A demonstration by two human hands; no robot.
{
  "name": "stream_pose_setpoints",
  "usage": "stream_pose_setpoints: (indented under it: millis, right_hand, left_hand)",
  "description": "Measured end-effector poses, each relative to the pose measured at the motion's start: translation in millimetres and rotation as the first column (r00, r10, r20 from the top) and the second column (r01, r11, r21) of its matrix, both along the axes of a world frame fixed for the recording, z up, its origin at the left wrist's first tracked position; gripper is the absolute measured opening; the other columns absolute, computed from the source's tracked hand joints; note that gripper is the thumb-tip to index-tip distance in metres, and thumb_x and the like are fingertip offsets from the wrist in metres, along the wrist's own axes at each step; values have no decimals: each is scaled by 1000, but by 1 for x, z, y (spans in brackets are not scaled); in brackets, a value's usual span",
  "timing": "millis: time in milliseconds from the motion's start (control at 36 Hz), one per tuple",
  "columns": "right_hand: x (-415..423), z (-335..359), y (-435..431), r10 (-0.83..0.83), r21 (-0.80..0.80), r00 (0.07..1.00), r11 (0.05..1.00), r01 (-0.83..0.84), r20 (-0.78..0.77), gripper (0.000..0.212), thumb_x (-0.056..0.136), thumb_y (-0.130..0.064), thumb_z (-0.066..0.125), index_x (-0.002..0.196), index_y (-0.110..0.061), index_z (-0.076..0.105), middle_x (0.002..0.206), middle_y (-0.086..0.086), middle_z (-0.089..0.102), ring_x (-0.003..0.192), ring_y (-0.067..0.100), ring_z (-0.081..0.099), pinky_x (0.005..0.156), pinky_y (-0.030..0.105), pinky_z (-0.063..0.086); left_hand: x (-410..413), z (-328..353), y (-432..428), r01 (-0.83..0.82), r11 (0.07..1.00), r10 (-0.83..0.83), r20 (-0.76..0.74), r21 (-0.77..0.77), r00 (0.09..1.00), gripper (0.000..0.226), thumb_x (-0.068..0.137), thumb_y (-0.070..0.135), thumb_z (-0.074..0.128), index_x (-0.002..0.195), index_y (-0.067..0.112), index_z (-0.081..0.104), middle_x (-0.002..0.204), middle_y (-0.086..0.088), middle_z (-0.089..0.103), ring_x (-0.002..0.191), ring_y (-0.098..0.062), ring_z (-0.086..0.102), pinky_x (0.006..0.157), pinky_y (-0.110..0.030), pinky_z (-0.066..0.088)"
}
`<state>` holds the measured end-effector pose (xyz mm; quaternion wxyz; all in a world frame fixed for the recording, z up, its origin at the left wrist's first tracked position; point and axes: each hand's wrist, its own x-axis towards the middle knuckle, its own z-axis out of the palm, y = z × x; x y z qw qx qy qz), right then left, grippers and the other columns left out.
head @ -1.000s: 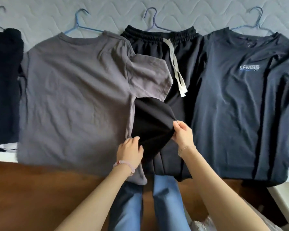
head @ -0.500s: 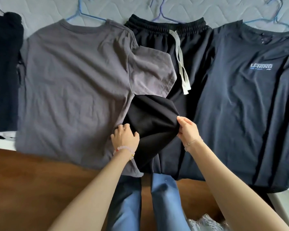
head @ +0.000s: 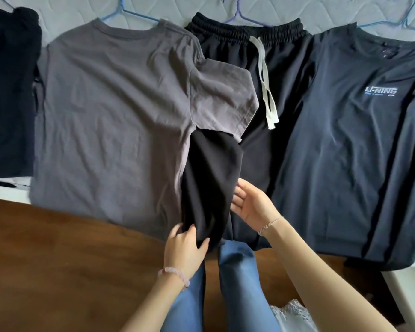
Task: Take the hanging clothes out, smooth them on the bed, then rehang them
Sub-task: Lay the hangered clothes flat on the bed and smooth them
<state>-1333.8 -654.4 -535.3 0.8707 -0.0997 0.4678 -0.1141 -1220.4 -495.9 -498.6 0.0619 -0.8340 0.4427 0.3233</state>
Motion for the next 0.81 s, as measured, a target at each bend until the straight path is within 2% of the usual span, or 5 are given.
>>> stream_pose_setpoints:
  millis: [167, 361, 611, 722, 806]
  right_hand:
    - [3, 10, 42, 142, -39, 986, 989, -139, 88, 34, 83, -8, 42, 107, -22, 62, 88, -2, 61, 76, 12, 57, 70, 26, 50]
    - [31, 35, 66, 133, -112, 964, 988, -110, 231, 50, 89, 16, 26, 117, -15, 53, 73, -10, 68, 53, 1, 58, 48, 15, 45]
    - [39, 29, 102, 182, -330, 971, 917, -225, -157, 45, 87, 2, 58, 122, -26, 59, 99, -7, 68, 89, 1, 62, 83, 23, 54]
    - [42, 20, 118, 108, -383, 913, 884, -269, -394, 45, 85, -4, 64, 121, -29, 56, 107, -4, 64, 90, -2, 61, 78, 16, 46]
    - [49, 17, 131, 118, -245, 911, 942, -228, -396, 54, 82, -23, 70, 132, -22, 49, 117, -2, 59, 108, 11, 57, 86, 21, 45]
  left_hand:
    - [-9, 20, 10, -530, 848, 515, -202, -24, 833, 58, 84, 29, 67, 133, 9, 42, 111, -17, 67, 104, -38, 62, 75, -34, 48]
    - [0, 30, 20, -480, 870, 400, -409, -112, 820, 106, 67, 24, 83, 148, 36, 16, 144, 5, 38, 127, -23, 49, 95, -28, 46]
    - [32, 17, 46, -435, 879, 384, -252, -193, 888, 18, 83, 6, 63, 100, 1, 58, 105, -15, 59, 98, -37, 59, 79, -34, 45]
    - [52, 26, 44, -650, 760, 520, -574, -29, 633, 12, 94, 10, 53, 106, 12, 55, 92, 8, 59, 102, -17, 52, 67, -6, 38]
    - [67, 33, 46, -750, 632, 580, -760, 195, 292, 37, 98, 10, 47, 135, 7, 47, 126, 7, 53, 119, -9, 46, 103, -16, 35]
